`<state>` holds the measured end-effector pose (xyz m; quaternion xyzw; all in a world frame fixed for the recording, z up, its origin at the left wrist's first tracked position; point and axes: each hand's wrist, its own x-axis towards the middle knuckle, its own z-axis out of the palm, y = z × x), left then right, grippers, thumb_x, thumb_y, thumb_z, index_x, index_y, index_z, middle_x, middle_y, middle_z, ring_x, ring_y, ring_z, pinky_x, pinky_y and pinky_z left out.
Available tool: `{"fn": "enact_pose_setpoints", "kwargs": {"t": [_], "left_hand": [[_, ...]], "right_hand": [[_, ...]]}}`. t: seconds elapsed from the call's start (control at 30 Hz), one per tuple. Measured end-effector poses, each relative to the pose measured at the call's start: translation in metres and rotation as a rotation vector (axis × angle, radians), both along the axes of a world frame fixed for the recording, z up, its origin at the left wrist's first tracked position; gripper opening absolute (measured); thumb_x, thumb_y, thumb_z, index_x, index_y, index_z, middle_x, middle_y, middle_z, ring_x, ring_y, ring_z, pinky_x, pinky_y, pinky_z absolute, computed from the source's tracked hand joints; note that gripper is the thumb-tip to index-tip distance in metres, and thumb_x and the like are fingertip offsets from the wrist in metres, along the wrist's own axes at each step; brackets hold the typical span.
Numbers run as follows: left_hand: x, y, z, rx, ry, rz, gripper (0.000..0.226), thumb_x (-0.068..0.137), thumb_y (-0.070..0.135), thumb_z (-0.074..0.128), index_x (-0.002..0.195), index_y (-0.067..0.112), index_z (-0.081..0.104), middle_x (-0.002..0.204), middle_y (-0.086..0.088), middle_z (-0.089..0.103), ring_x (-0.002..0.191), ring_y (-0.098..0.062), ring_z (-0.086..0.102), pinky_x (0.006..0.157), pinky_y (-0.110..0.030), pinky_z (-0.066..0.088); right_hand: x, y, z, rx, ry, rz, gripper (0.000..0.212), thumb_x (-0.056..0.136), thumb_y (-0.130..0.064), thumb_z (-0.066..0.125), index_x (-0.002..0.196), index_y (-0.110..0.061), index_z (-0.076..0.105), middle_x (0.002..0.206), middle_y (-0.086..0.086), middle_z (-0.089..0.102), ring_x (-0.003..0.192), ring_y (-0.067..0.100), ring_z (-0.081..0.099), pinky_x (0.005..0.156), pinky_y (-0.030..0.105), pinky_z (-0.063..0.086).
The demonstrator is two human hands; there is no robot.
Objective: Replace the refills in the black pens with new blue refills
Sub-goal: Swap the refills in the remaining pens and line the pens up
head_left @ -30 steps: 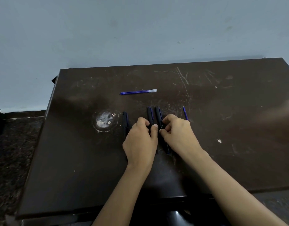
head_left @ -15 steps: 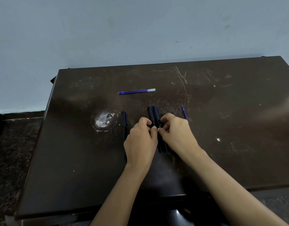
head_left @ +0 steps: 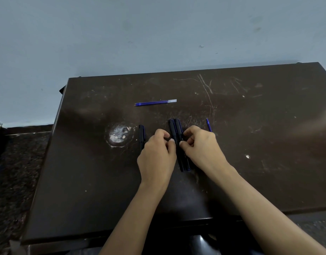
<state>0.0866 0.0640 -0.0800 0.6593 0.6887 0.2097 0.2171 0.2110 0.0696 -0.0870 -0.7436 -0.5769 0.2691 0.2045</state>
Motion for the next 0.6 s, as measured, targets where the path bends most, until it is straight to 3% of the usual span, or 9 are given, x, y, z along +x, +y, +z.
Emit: {"fn": "enact_pose_setpoints", "kwargs": {"t": [0.13,0.27,0.37,0.47,0.6], "left_hand": [[-0.012,0.003,0.007,0.110,0.053,0.076,0.016,0.090,0.029,0.058,0.103,0.021,0.054,0.092,0.005,0.058,0.087,-0.011,0.052,0.067,-0.023,0.036],[-0.024,0.004,0.008,-0.027,0.177,0.143,0.041,0.087,0.036,0.063,0.114,0.011,0.044,0.117,-0.009,0.051,0.107,-0.027,0.052,0.085,-0.038,0.047],[-0.030,0.005,0.006,-0.134,0.083,0.152,0.046,0.089,0.025,0.064,0.121,0.003,0.040,0.119,-0.017,0.053,0.106,-0.031,0.056,0.086,-0.040,0.049],[-0.034,0.009,0.006,-0.134,-0.003,0.110,0.030,0.092,0.012,0.056,0.118,0.001,0.046,0.111,-0.018,0.059,0.102,-0.030,0.058,0.082,-0.032,0.045],[-0.035,0.015,0.008,-0.060,-0.097,-0.152,0.020,0.096,0.012,0.047,0.113,0.008,0.057,0.103,-0.007,0.052,0.089,-0.015,0.050,0.071,-0.015,0.028]], "right_hand": [[0.003,0.002,0.005,0.026,0.016,-0.056,0.024,0.085,-0.021,0.062,0.108,-0.013,0.061,0.091,0.004,0.067,0.080,0.015,0.063,0.075,0.031,0.054],[0.000,0.002,0.007,0.115,0.040,-0.059,0.016,0.085,-0.018,0.062,0.100,-0.014,0.063,0.075,-0.006,0.062,0.066,0.006,0.057,0.070,0.027,0.053],[-0.006,0.001,0.010,0.141,0.079,-0.027,0.012,0.084,-0.020,0.063,0.096,-0.018,0.063,0.070,-0.013,0.059,0.061,0.001,0.054,0.064,0.018,0.049],[-0.012,0.000,0.011,0.132,0.150,-0.022,0.013,0.084,-0.024,0.065,0.096,-0.020,0.062,0.069,-0.013,0.059,0.062,-0.002,0.055,0.060,0.006,0.044],[-0.016,0.001,0.018,0.070,0.425,-0.121,0.023,0.083,-0.031,0.069,0.101,-0.019,0.062,0.073,-0.003,0.067,0.063,0.009,0.066,0.063,0.021,0.056]]}}
